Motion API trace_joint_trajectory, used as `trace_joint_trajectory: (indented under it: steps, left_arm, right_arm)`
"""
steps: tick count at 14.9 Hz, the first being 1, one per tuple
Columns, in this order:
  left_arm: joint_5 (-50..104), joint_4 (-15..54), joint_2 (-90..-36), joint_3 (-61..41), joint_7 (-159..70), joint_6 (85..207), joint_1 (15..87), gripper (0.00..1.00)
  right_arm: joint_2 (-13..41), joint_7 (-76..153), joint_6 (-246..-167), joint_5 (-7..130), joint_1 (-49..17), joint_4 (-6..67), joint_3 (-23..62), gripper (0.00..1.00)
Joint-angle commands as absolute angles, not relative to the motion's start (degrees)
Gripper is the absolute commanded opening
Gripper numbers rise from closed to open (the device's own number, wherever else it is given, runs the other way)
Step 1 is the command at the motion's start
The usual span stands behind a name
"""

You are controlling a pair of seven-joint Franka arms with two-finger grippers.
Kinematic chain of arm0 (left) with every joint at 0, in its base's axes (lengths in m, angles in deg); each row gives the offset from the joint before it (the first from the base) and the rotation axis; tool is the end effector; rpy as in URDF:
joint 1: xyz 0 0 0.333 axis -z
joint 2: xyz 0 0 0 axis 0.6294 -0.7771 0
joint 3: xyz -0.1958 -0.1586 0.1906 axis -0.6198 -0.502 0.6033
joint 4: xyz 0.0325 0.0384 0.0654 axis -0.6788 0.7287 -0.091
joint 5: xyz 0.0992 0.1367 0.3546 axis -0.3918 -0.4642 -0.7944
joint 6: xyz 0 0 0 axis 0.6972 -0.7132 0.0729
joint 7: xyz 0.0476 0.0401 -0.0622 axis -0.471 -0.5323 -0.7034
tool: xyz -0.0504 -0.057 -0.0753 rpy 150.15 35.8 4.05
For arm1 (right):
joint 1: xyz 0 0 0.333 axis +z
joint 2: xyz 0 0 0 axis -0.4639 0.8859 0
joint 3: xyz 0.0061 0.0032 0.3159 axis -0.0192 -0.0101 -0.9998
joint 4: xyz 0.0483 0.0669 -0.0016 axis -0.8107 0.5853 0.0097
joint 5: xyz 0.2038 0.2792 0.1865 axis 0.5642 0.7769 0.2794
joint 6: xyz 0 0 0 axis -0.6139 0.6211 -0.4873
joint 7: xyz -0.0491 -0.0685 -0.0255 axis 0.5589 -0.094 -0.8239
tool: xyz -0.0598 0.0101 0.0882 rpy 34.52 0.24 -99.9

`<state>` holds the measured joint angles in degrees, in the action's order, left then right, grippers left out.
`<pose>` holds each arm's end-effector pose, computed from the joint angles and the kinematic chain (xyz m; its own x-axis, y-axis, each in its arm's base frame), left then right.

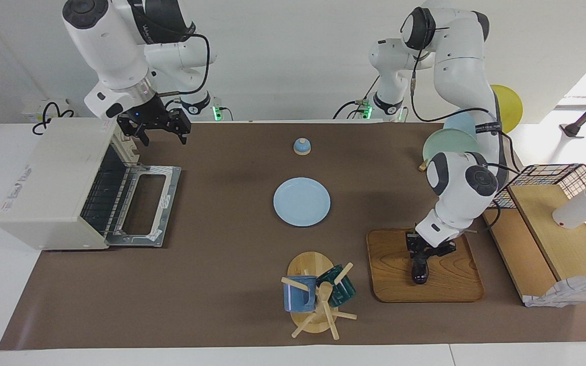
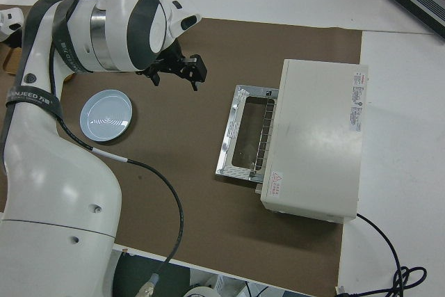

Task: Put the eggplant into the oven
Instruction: 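Grasp the purple eggplant with the left gripper and lift it off the tray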

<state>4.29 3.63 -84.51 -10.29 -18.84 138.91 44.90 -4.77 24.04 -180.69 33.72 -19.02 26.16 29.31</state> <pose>0.6872 -0.1118 0.3092 0.9496 -0.2922 0.1131 -0.2994 -0.9527 0.0521 0.5303 0.0585 0.5875 0.9973 -0.0078 -0.0733 -0.0108 -0.9991 -0.0412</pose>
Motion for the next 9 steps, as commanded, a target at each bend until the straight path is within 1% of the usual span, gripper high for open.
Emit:
trace_joint_trajectory:
  steps: [1,6,9]
  left_arm:
    - [5.0,2.5,-83.1,-9.8,-19.0,135.9,45.5,0.00]
    - [5.3,2.9,-73.9,-10.4,-26.8,123.6,46.9,0.00]
    - [6.8,4.2,-69.2,-10.4,-34.0,117.6,51.6,0.00]
  right_arm:
    - [-5.1,26.0,-180.0,34.4,-20.4,26.2,29.5,1.00]
    - [-5.2,26.1,-181.8,32.0,-19.8,26.4,29.1,1.00]
    - [-5.3,26.1,-181.3,32.0,-19.8,26.6,29.1,1.00]
